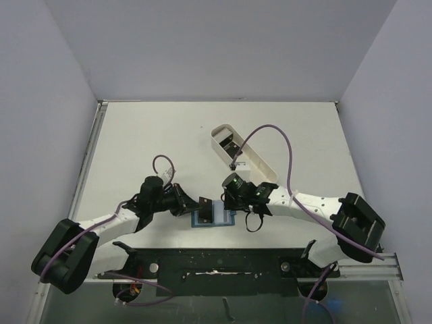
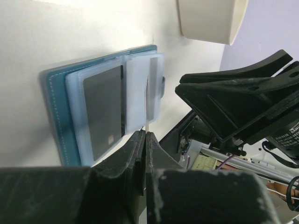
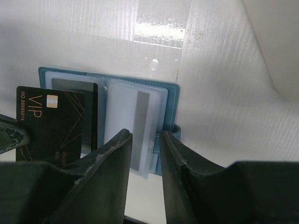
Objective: Put the credit cards into the card holder
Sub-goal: Insert the credit card into the card holder.
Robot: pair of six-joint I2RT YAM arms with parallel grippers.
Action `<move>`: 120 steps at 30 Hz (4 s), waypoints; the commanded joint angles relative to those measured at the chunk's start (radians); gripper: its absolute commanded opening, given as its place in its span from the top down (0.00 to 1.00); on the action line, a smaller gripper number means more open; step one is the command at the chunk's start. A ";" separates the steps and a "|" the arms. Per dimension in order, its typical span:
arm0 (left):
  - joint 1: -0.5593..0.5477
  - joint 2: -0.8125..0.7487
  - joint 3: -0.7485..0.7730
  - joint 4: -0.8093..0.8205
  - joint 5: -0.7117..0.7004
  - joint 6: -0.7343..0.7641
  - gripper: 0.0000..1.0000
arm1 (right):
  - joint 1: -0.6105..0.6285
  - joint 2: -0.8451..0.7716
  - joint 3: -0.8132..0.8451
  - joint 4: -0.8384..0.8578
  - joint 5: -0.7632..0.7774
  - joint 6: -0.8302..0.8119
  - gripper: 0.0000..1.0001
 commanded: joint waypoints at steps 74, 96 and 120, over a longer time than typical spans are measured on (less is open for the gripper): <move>-0.044 0.368 0.034 0.308 0.008 0.010 1.00 | 0.000 0.128 -0.008 0.046 0.029 0.018 0.83; -0.070 0.334 -0.010 0.321 -0.104 -0.019 1.00 | 0.011 0.106 -0.031 0.035 0.041 0.056 0.84; -0.158 0.234 0.062 0.142 -0.203 -0.008 0.68 | 0.011 -0.024 -0.018 -0.058 0.062 0.061 0.75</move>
